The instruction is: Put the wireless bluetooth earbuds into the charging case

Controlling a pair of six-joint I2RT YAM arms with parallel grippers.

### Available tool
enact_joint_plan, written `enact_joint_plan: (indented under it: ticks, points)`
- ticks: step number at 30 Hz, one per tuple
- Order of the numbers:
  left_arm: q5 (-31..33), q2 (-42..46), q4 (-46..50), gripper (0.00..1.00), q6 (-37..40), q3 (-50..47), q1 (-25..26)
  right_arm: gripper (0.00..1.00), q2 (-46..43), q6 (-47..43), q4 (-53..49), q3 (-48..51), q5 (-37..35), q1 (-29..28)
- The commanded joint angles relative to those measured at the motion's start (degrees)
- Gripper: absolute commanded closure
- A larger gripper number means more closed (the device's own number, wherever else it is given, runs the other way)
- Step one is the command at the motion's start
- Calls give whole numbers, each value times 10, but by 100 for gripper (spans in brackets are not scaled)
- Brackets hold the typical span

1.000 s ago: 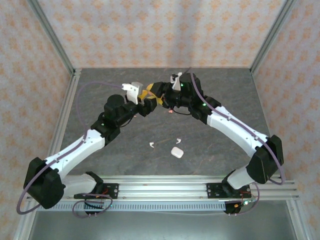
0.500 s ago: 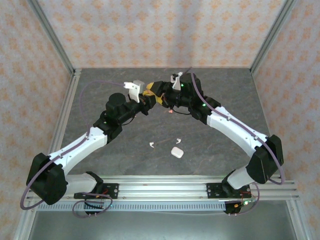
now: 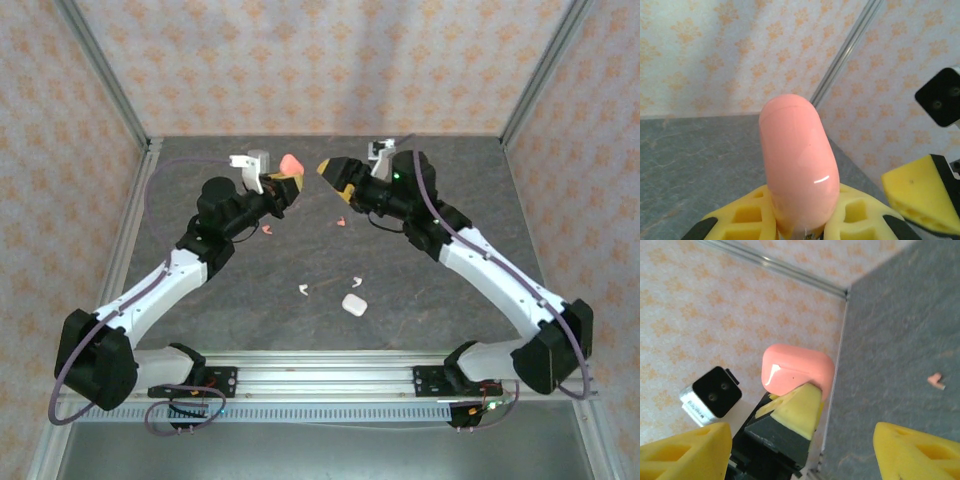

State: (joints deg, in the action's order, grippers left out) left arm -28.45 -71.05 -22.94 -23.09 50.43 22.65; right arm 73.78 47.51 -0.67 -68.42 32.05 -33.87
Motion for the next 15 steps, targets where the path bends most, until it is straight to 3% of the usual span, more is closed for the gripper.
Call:
enact_joint_plan:
  ticks: [1, 9, 15]
  points:
    - [-60, 28, 7, 100, -49, 33, -10, 26, -41, -95, 28, 22, -31, 6]
    - [-154, 61, 49, 100, -97, 60, -11, 27, -50, -183, 46, 13, 48, 11]
    - [-193, 91, 70, 100, -110, 63, -10, 27, -46, -151, 136, 13, 149, 20]
